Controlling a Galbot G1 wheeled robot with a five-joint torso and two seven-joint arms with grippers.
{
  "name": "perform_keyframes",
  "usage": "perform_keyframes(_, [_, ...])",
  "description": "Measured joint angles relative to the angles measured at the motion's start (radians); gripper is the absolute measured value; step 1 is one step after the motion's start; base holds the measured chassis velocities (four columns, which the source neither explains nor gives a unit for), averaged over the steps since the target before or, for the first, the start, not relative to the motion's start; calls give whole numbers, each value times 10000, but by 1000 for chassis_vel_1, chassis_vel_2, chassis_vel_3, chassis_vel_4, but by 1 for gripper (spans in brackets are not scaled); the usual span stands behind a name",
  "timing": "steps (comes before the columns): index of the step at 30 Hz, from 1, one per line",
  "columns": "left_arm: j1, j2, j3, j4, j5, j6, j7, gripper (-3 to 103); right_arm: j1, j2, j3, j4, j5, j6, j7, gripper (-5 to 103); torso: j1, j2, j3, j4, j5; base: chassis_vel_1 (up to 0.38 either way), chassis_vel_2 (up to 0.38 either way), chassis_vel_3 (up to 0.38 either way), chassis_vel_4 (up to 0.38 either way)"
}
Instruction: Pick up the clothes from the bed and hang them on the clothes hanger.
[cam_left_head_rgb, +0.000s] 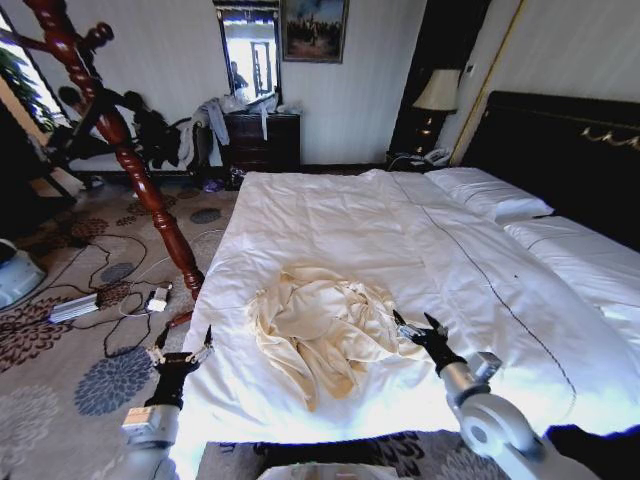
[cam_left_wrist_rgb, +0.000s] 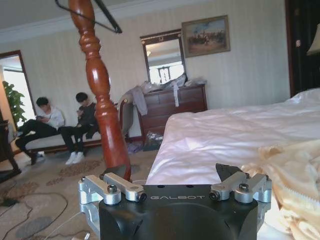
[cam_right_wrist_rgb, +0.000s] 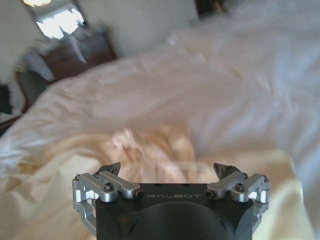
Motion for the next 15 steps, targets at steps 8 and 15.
perform_keyframes(8, [-26, -107, 126, -193, 15, -17, -22, 100, 1141, 241, -464, -927, -328, 0, 46, 100, 0, 0, 0, 0, 2, 0, 0, 0, 0])
perform_keyframes(15, [238, -96, 98, -892, -42, -16, -68, 100, 3298, -58, -1495, -3347, -805, 897, -1733, 100, 1, -1, 0, 1, 1, 0, 0, 0, 0])
